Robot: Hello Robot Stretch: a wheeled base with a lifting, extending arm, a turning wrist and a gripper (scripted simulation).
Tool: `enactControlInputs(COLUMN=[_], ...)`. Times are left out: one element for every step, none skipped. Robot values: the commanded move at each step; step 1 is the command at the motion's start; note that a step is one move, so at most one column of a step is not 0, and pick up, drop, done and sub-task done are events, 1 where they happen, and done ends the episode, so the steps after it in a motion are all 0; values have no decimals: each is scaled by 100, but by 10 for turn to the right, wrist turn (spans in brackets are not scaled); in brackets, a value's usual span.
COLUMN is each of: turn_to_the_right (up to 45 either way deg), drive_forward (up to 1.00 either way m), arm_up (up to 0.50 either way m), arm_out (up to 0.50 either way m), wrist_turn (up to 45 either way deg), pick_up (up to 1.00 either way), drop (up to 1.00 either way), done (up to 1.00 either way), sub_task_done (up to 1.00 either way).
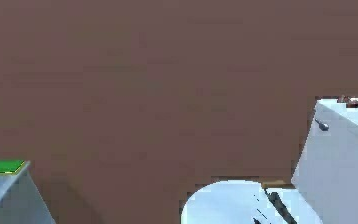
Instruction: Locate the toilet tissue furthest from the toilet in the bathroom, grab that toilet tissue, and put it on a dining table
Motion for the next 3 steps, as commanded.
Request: enactControlInputs(turn_to_the_right=[-450, -450, -60], drive_forward=[0, 0, 0], arm_up=[0, 0, 0], arm_out=[0, 0, 0], wrist_turn=[0, 0, 0], pick_up=[0, 0, 0], drop=[0, 0, 0], done=[0, 0, 0], sub_task_done=[0, 0, 0])
